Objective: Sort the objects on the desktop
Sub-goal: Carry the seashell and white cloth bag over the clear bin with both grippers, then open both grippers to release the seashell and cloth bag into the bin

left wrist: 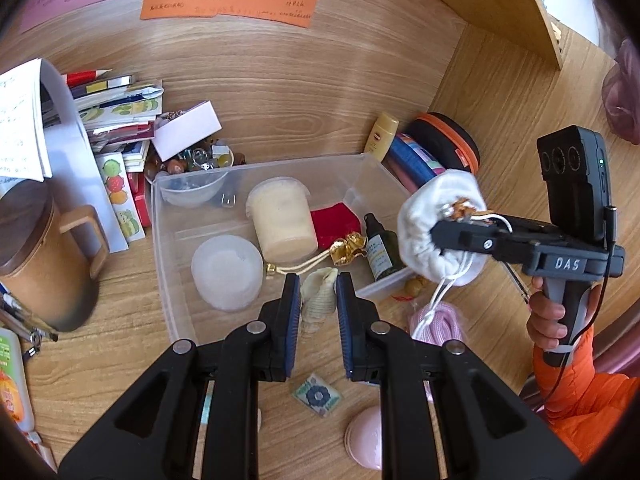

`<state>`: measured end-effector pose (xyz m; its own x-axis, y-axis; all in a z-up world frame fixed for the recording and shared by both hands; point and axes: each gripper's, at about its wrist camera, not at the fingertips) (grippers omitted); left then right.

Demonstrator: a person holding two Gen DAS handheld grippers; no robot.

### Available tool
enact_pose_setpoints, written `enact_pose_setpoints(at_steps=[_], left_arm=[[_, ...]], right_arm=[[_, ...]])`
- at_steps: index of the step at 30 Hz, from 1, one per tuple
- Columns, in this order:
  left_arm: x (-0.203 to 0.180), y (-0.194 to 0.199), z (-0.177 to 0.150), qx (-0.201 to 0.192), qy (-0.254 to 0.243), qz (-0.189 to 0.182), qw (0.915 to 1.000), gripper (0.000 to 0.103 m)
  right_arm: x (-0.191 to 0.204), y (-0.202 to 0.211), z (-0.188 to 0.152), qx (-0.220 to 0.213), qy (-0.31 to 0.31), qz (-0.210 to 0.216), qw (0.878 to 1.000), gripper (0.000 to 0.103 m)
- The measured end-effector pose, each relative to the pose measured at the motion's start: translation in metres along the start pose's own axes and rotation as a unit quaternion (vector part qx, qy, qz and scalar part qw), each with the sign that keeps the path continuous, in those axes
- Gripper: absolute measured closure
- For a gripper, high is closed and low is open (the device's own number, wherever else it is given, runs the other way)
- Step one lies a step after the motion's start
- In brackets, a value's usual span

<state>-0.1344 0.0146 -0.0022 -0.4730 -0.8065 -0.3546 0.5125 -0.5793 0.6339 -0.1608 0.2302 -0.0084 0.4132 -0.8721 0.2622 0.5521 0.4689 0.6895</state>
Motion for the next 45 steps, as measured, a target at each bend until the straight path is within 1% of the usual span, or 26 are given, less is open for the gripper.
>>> enact_pose_setpoints(at_steps=[13,19,25,28,31,33,36,39,40,41,42,43,44,45], left_arm=[[0.01,-0.021,0.009,0.012,0.007,-0.004,0.9999,0.086],[0.018,-0.031,0.009,0.021,0.016,-0.003,0.9996,0.086],[0.023,-0.037,0.008,0.028,0.02,-0.004,0.9994,0.086],[0.023,-0.038,0.008,0.029,0.02,-0.003,0.9994,0.086],[0.022,-0.038,0.007,0.028,0.018,0.005,0.9995,0.086],[0.023,-0.039,0.006,0.027,0.017,0.013,0.9994,0.086],[0.023,-0.04,0.006,0.029,0.012,0.031,0.999,0.086],[0.021,-0.041,0.006,0.029,0.003,0.047,0.9985,0.086],[0.021,-0.041,0.006,0.03,-0.001,0.049,0.9984,0.086],[0.02,-0.041,0.005,0.03,-0.003,0.051,0.9982,0.084],[0.02,-0.04,0.005,0.029,-0.004,0.051,0.9982,0.08],[0.02,-0.039,0.004,0.028,-0.005,0.052,0.9982,0.077],[0.019,-0.038,0.003,0.026,-0.007,0.054,0.9982,0.072],[0.02,-0.036,0.001,0.024,-0.008,0.055,0.9982,0.07]], right_arm=[[0.012,-0.014,0.009,-0.009,0.037,-0.042,0.998,0.053],[0.015,-0.025,0.011,-0.005,0.044,-0.057,0.997,0.053],[0.013,-0.036,0.011,0.01,0.043,-0.064,0.997,0.052],[0.014,-0.039,0.012,0.008,0.047,-0.075,0.996,0.051],[0.017,-0.043,0.012,0.007,0.057,-0.092,0.994,0.051],[0.02,-0.046,0.012,0.012,0.062,-0.091,0.994,0.051],[0.025,-0.049,0.011,0.011,0.075,-0.108,0.991,0.051],[0.03,-0.05,0.01,0.006,0.093,-0.128,0.987,0.049],[0.032,-0.049,0.01,0.004,0.098,-0.134,0.986,0.047],[0.034,-0.048,0.01,0.0,0.104,-0.141,0.985,0.043],[0.035,-0.046,0.01,-0.003,0.107,-0.147,0.983,0.04],[0.036,-0.045,0.01,-0.007,0.11,-0.153,0.982,0.035],[0.037,-0.043,0.01,-0.012,0.113,-0.16,0.981,0.032],[0.039,-0.04,0.01,-0.018,0.117,-0.166,0.979,0.031]])
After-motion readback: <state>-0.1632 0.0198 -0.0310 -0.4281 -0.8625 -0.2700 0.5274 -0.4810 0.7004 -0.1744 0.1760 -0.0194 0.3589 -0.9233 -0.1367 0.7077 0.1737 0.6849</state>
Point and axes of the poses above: each gripper's, at about its wrist camera, not at the fingertips, and y roughly against the way its jaws point, x to its left, z to its top, and after that the axes turned 8 degrees about -z, right-handed
